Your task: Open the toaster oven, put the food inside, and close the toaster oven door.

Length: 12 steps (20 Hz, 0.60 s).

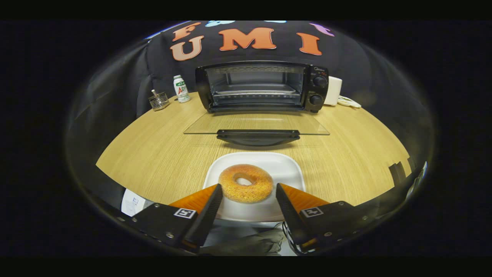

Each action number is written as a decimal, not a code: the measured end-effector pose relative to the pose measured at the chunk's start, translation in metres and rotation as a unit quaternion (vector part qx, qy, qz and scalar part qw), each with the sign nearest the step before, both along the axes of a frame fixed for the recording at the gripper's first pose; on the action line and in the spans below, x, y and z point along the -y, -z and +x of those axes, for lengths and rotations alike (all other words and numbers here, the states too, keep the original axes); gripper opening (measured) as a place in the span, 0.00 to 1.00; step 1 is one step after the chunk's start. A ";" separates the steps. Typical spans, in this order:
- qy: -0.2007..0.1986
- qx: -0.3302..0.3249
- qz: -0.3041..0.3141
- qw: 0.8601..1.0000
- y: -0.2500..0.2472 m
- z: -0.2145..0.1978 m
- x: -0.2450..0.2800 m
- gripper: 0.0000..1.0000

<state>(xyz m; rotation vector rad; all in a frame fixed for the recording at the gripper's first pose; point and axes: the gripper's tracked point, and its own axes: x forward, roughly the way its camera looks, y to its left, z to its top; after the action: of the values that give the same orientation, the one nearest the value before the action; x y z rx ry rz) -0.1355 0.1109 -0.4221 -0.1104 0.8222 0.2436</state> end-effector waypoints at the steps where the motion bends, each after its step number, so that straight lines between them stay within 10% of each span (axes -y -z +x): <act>1: -0.004 0.000 -0.002 1.000 -0.001 0.000 0.000 0.76; 5: -0.009 0.005 -0.006 1.000 -0.012 0.002 0.003 0.56; 12: 0.001 0.053 0.022 0.998 -0.073 0.026 0.004 0.52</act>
<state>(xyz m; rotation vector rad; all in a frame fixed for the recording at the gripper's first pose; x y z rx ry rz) -0.1099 0.1073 -0.3490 -0.0809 0.7113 0.2517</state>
